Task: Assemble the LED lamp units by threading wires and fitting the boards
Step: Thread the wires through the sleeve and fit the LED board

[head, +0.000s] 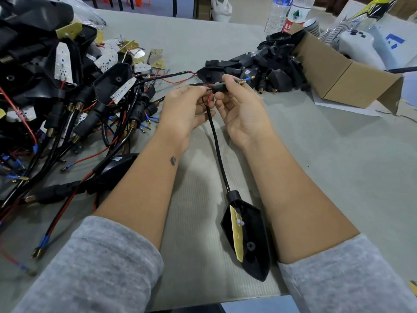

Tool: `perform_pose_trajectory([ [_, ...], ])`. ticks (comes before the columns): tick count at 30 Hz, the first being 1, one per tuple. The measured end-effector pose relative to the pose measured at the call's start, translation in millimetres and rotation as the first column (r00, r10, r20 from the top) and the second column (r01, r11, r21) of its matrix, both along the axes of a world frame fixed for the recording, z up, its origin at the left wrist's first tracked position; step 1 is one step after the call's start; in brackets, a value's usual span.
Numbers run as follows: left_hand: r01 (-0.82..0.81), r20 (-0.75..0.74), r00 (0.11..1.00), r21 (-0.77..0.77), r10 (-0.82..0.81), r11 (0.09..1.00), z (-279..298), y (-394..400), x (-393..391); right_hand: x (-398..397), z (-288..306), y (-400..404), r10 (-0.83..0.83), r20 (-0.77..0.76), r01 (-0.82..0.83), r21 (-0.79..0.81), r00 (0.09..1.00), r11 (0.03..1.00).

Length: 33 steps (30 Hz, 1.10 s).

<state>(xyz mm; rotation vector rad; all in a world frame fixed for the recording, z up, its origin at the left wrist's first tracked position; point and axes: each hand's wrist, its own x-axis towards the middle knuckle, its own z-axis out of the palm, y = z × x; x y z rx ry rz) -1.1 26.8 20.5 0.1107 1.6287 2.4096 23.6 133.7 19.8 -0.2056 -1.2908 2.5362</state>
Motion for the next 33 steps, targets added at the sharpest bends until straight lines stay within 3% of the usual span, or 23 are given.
perform_pose_trajectory([
  [10,-0.028,-0.07,0.997,-0.059,0.024,0.998,-5.1,0.7,0.0,-0.1,-0.4,-0.9,0.001,0.018,-0.003,0.067,1.0,0.998],
  [15,-0.032,-0.079,0.996,-0.043,0.028,0.999,-7.1,1.1,-2.9,-2.4,-1.0,-1.0,-0.044,0.022,0.044,0.02,0.999,0.999],
  [19,-0.019,-0.134,0.991,-0.153,-0.002,0.988,-10.3,3.1,-3.0,-3.1,-0.3,2.7,-0.09,0.03,0.091,-0.041,0.995,0.995],
  [26,-0.108,-0.218,0.974,-0.207,0.062,0.972,-11.3,2.3,-3.7,-4.6,-2.0,1.3,-0.076,0.069,0.068,0.105,0.995,0.992],
  [33,-0.036,-0.227,0.973,-0.319,-0.039,0.947,-8.1,5.2,-0.6,-6.2,-1.6,4.6,-0.106,0.017,0.107,-0.05,0.994,0.993],
])
